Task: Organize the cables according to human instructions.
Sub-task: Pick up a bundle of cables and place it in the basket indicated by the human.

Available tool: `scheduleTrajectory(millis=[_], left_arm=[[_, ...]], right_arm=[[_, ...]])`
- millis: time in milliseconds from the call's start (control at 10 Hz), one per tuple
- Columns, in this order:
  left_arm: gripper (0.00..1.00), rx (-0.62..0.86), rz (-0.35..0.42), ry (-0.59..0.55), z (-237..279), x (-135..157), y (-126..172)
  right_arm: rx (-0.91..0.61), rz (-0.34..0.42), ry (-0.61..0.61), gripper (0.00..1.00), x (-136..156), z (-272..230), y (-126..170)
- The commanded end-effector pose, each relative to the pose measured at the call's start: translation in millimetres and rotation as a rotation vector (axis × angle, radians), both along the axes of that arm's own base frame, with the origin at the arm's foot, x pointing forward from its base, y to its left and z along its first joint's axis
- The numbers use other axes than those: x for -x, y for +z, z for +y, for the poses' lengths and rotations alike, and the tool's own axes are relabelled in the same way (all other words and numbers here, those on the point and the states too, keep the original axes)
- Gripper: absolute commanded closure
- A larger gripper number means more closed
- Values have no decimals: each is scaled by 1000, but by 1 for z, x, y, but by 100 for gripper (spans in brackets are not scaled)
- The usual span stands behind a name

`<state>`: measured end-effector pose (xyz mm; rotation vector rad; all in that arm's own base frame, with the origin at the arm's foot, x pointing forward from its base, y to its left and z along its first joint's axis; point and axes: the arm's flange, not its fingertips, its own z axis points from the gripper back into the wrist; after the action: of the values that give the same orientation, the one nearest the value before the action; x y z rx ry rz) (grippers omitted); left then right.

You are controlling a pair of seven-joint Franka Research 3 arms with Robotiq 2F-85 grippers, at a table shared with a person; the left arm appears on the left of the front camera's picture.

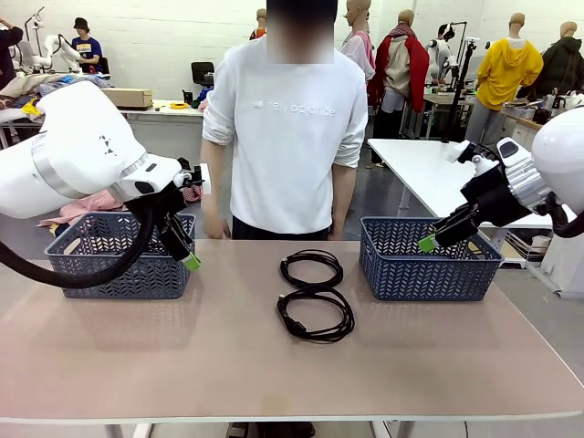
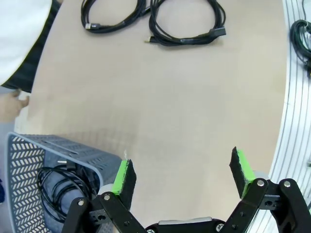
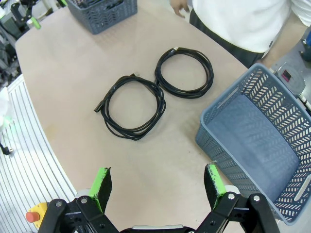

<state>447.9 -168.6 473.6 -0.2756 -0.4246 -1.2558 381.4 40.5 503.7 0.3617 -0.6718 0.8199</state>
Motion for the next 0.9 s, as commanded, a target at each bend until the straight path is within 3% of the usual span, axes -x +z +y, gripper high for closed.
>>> scheduleTrajectory(millis=[0,800], left_arm=[[0,1,-1,4,2,-2,3],[0,1,-1,4,2,-2,3]], right_arm=[[-18,-17,22,0,-2,-2,-2],[-18,-17,22,0,-2,-2,-2]])
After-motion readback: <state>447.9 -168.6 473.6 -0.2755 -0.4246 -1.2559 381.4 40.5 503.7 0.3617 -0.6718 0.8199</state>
